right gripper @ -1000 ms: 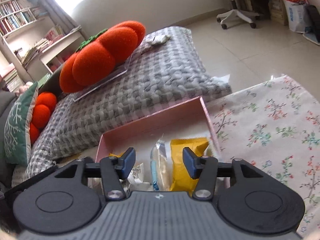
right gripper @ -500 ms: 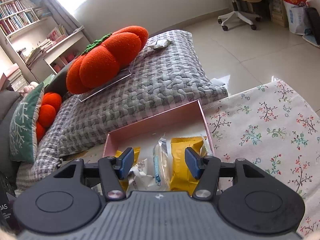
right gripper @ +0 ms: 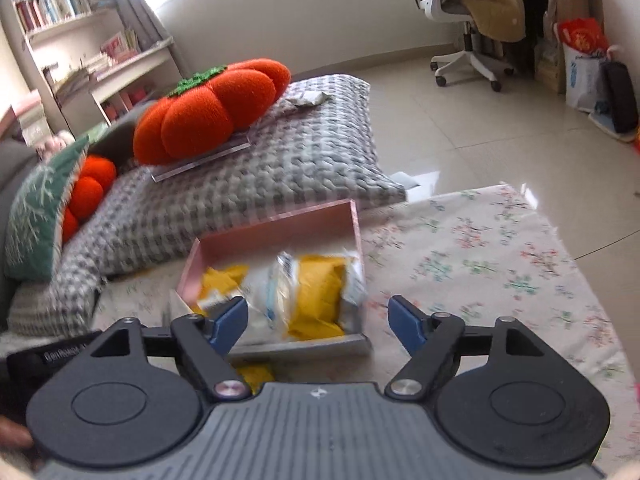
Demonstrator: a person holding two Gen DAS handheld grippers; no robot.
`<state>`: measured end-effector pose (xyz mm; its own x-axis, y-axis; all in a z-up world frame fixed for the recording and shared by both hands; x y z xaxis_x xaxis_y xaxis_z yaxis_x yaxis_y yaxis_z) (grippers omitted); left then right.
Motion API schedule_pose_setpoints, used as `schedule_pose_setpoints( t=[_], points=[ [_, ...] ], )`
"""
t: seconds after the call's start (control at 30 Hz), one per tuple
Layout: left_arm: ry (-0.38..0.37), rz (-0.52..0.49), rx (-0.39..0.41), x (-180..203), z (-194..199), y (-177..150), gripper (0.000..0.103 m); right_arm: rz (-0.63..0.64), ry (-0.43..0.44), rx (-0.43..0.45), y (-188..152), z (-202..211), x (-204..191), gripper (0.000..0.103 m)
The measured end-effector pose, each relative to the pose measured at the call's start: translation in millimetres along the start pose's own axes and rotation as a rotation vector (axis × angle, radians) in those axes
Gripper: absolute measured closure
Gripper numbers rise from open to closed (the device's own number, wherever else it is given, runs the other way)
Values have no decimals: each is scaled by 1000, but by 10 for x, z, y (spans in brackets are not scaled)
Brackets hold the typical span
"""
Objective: Organize snacks
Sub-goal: 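Open both grippers to release the packs and withdraw toward the pile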
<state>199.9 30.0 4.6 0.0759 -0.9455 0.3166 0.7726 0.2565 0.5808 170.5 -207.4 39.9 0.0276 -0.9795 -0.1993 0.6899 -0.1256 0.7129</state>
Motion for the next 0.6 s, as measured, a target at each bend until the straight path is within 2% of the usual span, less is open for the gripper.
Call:
schedule_pose_setpoints(
  t=[0.17, 0.3, 0.5, 0.6],
  points=[
    [88, -67, 32, -34, 174, -107, 19, 14, -68, -33, -133, 46, 173, 19],
    [94, -75, 57, -18, 302, -154, 15, -11, -76, -67, -258, 53, 220, 10],
    [128, -102, 16, -40, 244, -306, 13, 11, -113, -86, -334, 32, 275, 7],
    [149, -102, -1, -88, 201, -352, 13, 15, -125, -134, -421, -64, 301, 7]
  ],
)
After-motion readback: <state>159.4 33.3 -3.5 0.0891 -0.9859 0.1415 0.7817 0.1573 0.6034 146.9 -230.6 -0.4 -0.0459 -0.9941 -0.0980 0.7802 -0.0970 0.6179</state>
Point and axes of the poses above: each gripper's, at about its wrist camera, not at the fingertips, and z roughly against the way its jaws point, x to its right, y to its top, the point moved 8 cm from there along -z, roughly the way its jaws point, and after that the axes turned 6 degrees about z, right-handed, at the moved point
